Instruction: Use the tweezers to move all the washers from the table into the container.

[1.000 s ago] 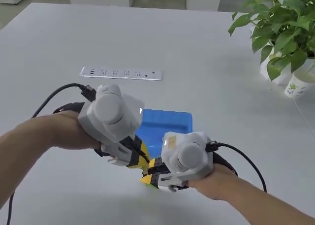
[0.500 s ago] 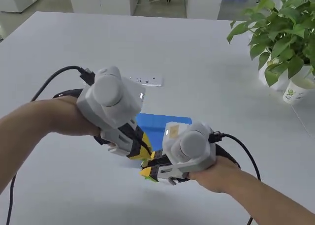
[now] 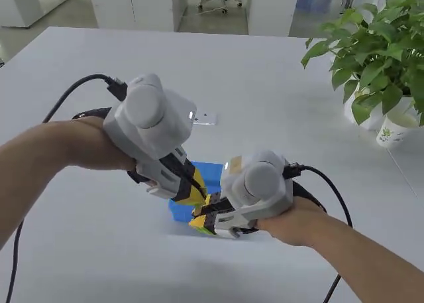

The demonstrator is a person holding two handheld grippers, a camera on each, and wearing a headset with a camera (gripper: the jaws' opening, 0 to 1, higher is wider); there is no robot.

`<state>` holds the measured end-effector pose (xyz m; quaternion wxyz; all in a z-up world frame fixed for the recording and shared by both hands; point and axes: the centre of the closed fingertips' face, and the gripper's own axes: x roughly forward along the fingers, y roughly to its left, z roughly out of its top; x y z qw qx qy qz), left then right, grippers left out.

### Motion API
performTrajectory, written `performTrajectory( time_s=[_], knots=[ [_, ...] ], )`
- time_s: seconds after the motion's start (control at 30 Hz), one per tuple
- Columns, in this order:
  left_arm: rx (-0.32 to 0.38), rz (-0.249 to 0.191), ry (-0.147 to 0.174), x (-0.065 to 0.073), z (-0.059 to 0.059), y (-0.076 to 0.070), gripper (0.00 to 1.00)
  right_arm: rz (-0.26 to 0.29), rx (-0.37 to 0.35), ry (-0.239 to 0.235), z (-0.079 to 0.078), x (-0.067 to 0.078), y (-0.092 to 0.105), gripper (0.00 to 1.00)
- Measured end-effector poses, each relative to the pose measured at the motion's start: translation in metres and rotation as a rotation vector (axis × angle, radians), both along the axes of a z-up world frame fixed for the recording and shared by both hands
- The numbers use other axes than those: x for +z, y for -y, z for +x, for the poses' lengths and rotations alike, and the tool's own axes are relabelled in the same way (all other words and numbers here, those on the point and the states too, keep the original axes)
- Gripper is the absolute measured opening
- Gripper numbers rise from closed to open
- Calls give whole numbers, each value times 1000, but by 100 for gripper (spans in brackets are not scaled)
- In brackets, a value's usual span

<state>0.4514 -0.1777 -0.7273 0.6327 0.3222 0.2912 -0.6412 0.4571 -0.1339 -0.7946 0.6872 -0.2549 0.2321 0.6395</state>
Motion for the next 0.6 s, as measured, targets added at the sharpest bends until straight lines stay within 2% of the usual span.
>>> performTrajectory(
  time_s=[0.3, 0.6],
  knots=[
    [-8, -7, 23, 8, 22, 5, 6, 4, -12, 23, 24, 9, 5, 10],
    [-7, -17, 31, 5, 39, 9, 6, -1, -21, 28, 43, 6, 10, 11]
  ],
)
